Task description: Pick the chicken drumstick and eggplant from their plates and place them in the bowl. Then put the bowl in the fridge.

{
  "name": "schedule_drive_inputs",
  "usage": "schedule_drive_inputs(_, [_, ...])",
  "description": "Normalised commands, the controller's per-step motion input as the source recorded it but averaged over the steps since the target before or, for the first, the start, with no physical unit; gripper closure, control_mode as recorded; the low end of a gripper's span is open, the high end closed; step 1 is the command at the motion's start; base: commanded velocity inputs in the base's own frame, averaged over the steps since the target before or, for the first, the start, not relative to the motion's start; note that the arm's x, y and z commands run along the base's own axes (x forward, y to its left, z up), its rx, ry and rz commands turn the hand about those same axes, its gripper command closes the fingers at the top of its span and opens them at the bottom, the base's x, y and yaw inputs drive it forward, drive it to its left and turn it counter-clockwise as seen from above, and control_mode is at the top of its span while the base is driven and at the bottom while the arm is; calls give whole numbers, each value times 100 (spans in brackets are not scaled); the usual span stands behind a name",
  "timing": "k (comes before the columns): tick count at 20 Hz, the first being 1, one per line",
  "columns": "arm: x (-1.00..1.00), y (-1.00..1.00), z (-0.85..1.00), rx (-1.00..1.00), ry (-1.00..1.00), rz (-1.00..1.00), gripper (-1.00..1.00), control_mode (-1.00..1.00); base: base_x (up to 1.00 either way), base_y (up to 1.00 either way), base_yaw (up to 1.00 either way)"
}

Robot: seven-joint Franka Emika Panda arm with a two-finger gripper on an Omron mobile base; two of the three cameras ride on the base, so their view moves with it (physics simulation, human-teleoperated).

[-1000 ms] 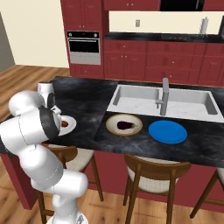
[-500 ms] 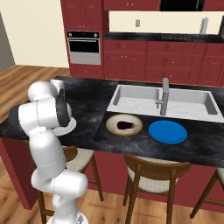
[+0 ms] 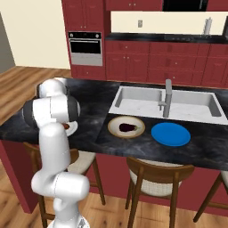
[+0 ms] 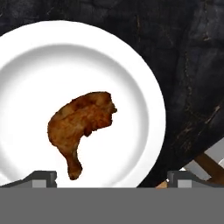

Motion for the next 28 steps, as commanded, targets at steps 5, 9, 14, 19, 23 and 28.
schedule_drive_inputs(5, [0,14,-29,-17,-16,-9,-100,-100,0,0,0])
schedule_drive_inputs(9, [2,2,-29,-6,-13,-7,-100,-100,0,0,0])
schedule_drive_inputs(14, [11,-4,-24,0,-8,-4,-100,-100,0,0,0])
schedule_drive_inputs(19, [16,-10,-22,0,-1,0,-100,-100,0,0,0])
schedule_drive_inputs(23, [27,-4,-15,2,-2,0,-100,-100,0,0,0])
schedule_drive_inputs(28, [24,1,-5,5,-5,0,-100,-100,0,0,0])
